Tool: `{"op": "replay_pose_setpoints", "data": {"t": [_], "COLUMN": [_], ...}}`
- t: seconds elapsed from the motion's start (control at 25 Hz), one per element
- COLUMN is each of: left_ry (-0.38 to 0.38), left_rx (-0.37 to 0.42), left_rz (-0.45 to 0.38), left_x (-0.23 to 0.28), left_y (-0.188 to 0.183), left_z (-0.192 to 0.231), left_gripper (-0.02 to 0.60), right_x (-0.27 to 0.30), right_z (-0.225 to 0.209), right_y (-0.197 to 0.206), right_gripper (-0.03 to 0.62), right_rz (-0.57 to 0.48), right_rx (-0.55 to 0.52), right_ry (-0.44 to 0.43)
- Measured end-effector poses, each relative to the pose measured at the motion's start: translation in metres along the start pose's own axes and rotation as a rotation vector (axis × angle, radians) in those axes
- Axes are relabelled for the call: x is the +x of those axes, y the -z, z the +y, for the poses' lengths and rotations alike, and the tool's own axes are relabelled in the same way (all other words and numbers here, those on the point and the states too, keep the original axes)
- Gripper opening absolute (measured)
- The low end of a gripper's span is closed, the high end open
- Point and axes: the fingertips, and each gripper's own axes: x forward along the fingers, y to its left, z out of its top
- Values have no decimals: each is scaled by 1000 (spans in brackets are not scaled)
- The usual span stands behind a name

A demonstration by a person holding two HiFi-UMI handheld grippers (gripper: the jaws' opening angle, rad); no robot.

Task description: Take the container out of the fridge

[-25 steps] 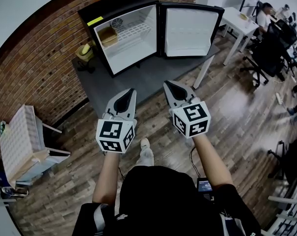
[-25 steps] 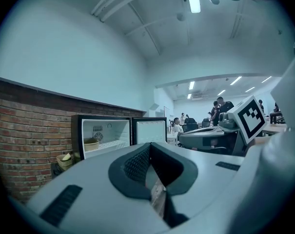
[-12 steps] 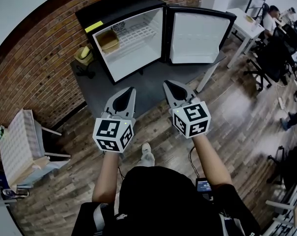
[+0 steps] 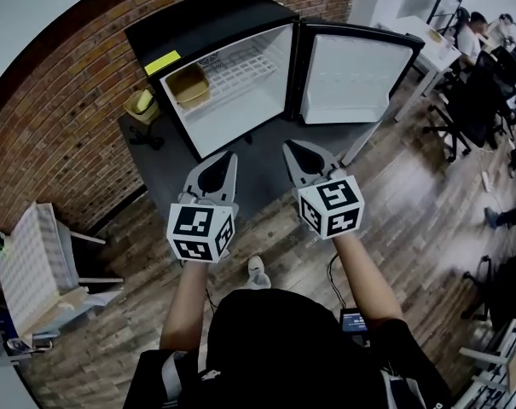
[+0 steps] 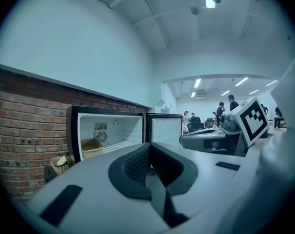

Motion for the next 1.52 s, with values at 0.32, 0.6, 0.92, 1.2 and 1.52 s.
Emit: {"op": "replay_pose_setpoints", "data": {"t": [0.32, 0.6, 0.92, 1.2, 1.52], "left_ry": [6, 13, 30, 28, 21], "left_rx": [-1, 5, 4, -6, -9], "left_rz": [12, 7, 8, 11, 25], "left_x": [33, 58, 75, 77, 79], "left_y": [1, -2, 1, 7, 13], "left_z": [44, 78, 106, 120, 120], "left_gripper": [14, 14, 14, 14, 14], "right_x": [54, 97, 132, 146, 152], "right_z": [-9, -11, -10, -4, -4], "right_y": [-6, -13, -19, -17, -14], "right_gripper": [41, 41, 41, 41, 41], "right_rz": [22, 29, 31, 45, 53], "right_rx": [-6, -16, -24, -30, -32], "right_ry": [9, 0, 4, 3, -16]}}
